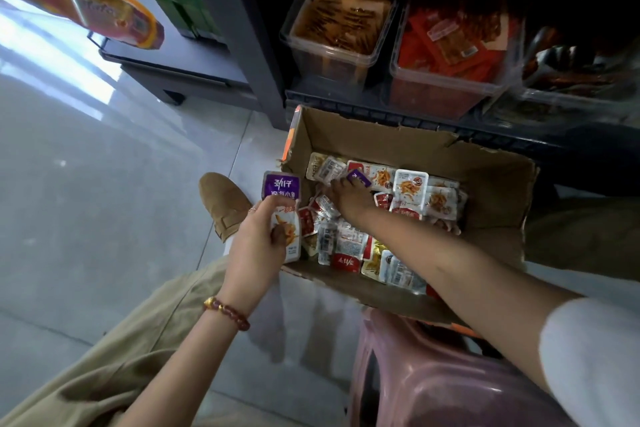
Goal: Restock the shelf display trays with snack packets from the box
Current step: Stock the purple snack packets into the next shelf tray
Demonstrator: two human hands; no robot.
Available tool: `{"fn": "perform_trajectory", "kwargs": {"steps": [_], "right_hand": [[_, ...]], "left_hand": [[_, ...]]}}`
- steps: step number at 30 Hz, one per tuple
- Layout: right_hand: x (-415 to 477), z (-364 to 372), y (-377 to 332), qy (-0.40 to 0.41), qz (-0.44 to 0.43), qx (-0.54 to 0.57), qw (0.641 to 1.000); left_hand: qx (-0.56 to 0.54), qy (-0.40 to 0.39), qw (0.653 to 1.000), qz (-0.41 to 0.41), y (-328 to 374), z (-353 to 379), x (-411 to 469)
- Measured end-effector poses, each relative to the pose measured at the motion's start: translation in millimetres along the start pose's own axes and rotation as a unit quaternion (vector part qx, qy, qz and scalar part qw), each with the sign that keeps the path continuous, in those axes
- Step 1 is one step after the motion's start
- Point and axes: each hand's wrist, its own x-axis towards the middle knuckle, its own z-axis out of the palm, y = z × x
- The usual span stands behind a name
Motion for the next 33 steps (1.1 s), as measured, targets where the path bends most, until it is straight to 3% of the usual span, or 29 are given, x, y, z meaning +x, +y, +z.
{"fn": "perform_trajectory", "kwargs": {"steps": [5,8,10,12,14,15,19,21,24,26,29,33], "right_hand": [[-26.3,10.0,3.8,0.037,-0.080,-0.012,0.996],[-51.3,0.9,15.9,0.146,-0.111,0.076,0.980],[-76.4,-1.8,25.9,0.260,-0.053,0.180,0.947],[-101.6,-0.2,37.9,0.317,0.096,0.263,0.906],[-117.6,1.8,52.4,0.247,0.221,0.318,0.888],[-120.4,6.9,60.6,0.182,0.240,0.331,0.894],[-118.7,36.8,73.0,-0.063,0.155,0.359,0.918],[-116.0,43.9,63.9,-0.097,0.120,0.347,0.925],[-118.4,36.8,42.0,-0.141,0.085,0.420,0.892],[-124.2,29.4,29.5,-0.180,0.036,0.403,0.897],[-135.5,31.0,32.2,-0.175,0.018,0.396,0.901],[-140.3,39.9,61.3,0.012,0.113,0.381,0.918]], "left_hand": [[0.030,-0.010,0.999,-0.016,2.2,2.4,-0.2],[0.049,-0.021,0.998,-0.023,4.5,1.9,-0.4],[0.056,-0.025,0.998,-0.018,7.8,2.7,-0.9],[0.066,-0.034,0.997,-0.011,12.6,4.4,-1.8],[0.084,-0.044,0.995,-0.011,18.8,6.6,-2.5],[0.092,-0.047,0.995,-0.014,21.2,7.4,-2.6],[0.105,-0.046,0.993,-0.008,29.2,9.4,-3.1],[0.111,-0.043,0.993,-0.008,32.1,8.4,-3.4],[0.123,-0.032,0.992,0.000,36.1,6.2,-1.2],[0.133,-0.027,0.991,-0.001,39.7,6.0,0.2],[0.145,-0.020,0.989,0.007,47.5,8.0,1.7],[0.169,-0.033,0.985,0.031,55.2,11.9,0.7]]}}
